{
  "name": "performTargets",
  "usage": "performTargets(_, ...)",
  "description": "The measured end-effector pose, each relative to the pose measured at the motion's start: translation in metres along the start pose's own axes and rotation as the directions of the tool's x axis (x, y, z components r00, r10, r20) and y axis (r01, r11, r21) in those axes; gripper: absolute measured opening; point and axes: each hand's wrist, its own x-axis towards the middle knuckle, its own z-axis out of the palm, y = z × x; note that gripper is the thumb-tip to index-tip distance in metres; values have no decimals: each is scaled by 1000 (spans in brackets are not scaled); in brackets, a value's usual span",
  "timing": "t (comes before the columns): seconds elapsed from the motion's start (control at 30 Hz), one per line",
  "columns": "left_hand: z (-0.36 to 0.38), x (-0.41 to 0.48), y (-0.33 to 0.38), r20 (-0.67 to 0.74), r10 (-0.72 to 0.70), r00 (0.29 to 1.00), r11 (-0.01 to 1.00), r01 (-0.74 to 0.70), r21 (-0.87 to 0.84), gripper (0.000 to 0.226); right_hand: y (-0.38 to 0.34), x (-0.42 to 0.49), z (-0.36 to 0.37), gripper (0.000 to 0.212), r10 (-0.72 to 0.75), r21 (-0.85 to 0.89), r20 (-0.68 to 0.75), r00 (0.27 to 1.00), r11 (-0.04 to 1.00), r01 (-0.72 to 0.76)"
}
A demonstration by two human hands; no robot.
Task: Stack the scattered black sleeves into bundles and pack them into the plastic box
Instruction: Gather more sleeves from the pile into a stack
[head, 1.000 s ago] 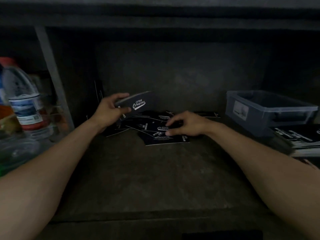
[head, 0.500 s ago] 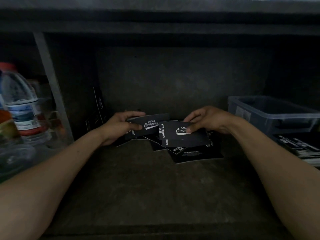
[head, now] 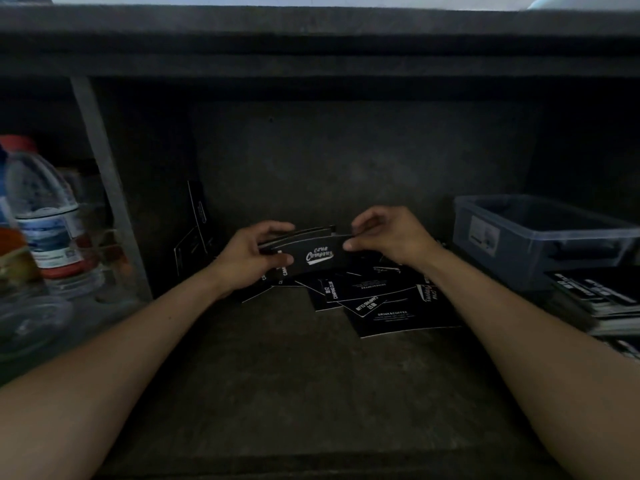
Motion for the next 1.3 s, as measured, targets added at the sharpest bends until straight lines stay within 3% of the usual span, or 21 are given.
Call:
performTargets(0.07,-8,3,-4,-52,-20,998,999,18,-45,58,-1,-4,-23,39,101,-216,150,984,974,-67)
performTargets(0.13,-14,4,-8,-89,-40,995,997,34,-74,57,-1,-13,-41,47,283,-438,357,890,892,-109)
performTargets(0.23,-15,5,-11,-24,-97,995,994,96,-44,52,-4,-18,-44,47,384,-582,443,811,811,-66)
performTargets(0.37,-10,4,-10,-7,-119,993,991,118,-55,57,-7,-16,-36,32,296,-561,412,862,828,-16)
performTargets(0.47,-8,1,-6,-11,-103,995,994,102,-42,57,-7,-15,-35,7,173,-418,302,937,908,-32)
performTargets(0.57,-6,-2,-1,56,-89,994,995,91,-37,38,-4,-10,-21,11,-79,-311,163,983,942,127)
performTargets(0.67,1,-4,1,61,-45,997,995,40,87,55,1,-7,9,10,-168,-176,95,981,967,183)
performTargets(0.73,6,-2,-1,9,5,1000,996,-6,93,52,-1,-3,16,19,-141,-171,22,990,975,142)
performTargets(0.8,5,0,-3,-27,1,1000,997,1,83,48,-3,3,3,37,-18,-282,-33,999,959,8)
performTargets(0.87,3,2,-4,-51,-28,998,997,32,73,46,-1,2,-18,48,154,-473,48,987,874,-113)
performTargets(0.93,0,3,-5,-58,-52,997,996,56,68,47,4,-5,-27,52,320,-550,170,932,816,-179)
performTargets(1.03,-1,5,-8,-57,-46,997,997,49,62,50,8,-10,-30,55,400,-471,228,888,843,-258)
performTargets(1.13,-5,5,-11,-89,-31,996,996,37,75,49,6,-8,-38,48,334,-310,161,929,911,-273)
performTargets(1.23,-5,5,-10,-82,-32,996,998,37,60,50,-7,-9,-45,32,310,154,40,950,937,-312)
performTargets(1.3,-4,5,-9,-75,-49,996,997,54,63,51,-14,-11,-41,41,326,474,53,944,824,-311)
